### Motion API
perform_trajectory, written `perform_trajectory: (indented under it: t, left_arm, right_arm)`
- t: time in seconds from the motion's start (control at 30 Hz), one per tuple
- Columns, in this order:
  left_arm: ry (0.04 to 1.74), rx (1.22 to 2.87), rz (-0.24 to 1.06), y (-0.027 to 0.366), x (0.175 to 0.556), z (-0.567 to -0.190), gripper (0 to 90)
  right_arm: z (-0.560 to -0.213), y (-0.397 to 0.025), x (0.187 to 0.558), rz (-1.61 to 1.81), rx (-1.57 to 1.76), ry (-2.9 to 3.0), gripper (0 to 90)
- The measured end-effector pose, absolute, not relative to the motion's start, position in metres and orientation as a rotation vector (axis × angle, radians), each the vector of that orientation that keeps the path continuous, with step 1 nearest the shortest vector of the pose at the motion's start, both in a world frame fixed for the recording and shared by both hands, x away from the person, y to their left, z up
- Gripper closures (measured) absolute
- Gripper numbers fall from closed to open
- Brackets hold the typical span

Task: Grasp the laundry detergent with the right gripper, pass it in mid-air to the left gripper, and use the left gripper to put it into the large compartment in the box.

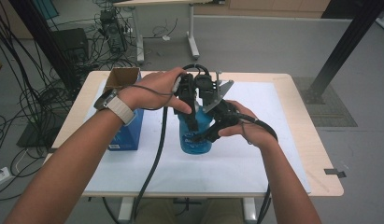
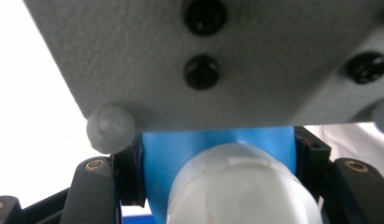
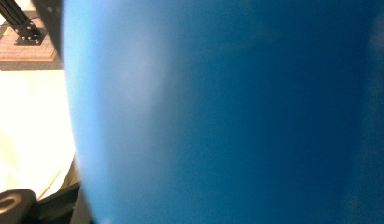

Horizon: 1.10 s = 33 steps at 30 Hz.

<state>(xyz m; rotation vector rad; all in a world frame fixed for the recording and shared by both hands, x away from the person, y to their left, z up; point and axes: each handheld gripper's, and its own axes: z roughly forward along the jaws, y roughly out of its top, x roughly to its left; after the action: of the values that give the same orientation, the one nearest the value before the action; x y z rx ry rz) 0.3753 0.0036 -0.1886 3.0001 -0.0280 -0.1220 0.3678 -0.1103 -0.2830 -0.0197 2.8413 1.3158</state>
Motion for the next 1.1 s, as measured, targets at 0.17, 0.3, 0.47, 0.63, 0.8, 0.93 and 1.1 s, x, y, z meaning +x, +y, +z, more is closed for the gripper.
perform_trajectory:
  t: [0.17,0.3,0.47,0.63,0.8,0.93,1.1]
  left_arm:
    - [-0.028,3.007,-0.116,0.0036,0.3743,-0.1882,37.9]
    - [-0.027,3.005,-0.113,0.0038,0.3737,-0.1882,37.9]
    - [-0.024,2.998,-0.113,0.0033,0.3733,-0.1889,37.9]
    - [-0.027,3.0,-0.111,0.0034,0.3726,-0.1887,37.9]
    - [-0.024,2.994,-0.115,0.0047,0.3721,-0.1891,37.8]
    - [-0.024,2.99,-0.11,0.0049,0.3714,-0.1893,37.8]
    - [-0.028,2.993,-0.111,0.0039,0.3715,-0.1894,37.8]
  right_arm:
    - [-0.2824,-0.1097,0.3669,1.325,-0.015,2.855,43.4]
    - [-0.2822,-0.1097,0.3675,1.309,-0.021,2.84,43.4]
    - [-0.2826,-0.1105,0.3661,1.324,-0.015,2.854,43.4]
    - [-0.2825,-0.1108,0.3657,1.32,-0.018,2.854,43.4]
    - [-0.2827,-0.1101,0.3652,1.322,-0.019,2.856,43.4]
    - [-0.2824,-0.1101,0.3648,1.316,-0.022,2.858,43.4]
    - [-0.2823,-0.1107,0.3646,1.31,-0.02,2.858,43.4]
